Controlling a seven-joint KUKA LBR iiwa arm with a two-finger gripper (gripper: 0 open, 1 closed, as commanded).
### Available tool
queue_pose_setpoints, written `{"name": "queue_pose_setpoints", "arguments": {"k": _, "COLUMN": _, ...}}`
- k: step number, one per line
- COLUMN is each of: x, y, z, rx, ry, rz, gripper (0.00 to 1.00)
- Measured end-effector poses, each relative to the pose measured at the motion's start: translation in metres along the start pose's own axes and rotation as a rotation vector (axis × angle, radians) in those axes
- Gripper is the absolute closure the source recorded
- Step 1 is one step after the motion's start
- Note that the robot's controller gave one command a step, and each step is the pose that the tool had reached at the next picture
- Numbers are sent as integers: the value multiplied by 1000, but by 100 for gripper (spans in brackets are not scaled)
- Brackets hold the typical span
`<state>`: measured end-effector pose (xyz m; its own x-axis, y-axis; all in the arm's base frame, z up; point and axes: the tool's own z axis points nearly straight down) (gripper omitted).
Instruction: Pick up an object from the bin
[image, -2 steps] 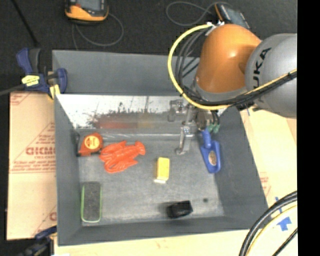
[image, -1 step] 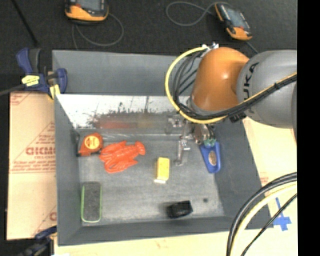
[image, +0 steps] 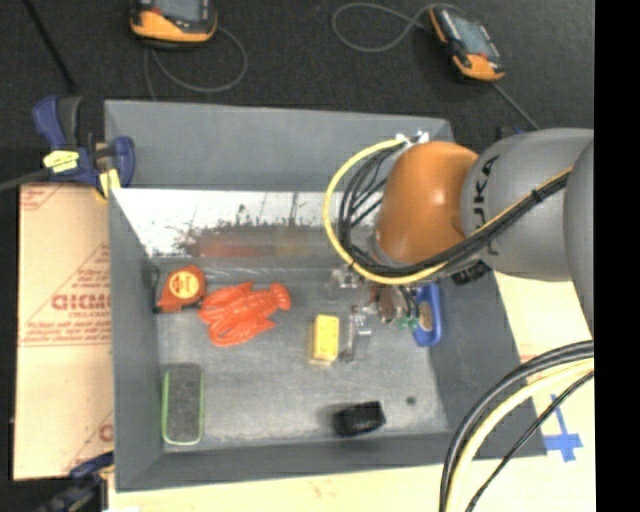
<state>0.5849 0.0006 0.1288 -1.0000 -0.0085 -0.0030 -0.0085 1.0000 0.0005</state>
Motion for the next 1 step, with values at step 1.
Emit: {"name": "queue_pose_setpoints", "arguments": {"k": 1, "x": -2, "y": 1, "z": 44, "rx": 2, "ry": -2, "rz": -1, "gripper": 0}}
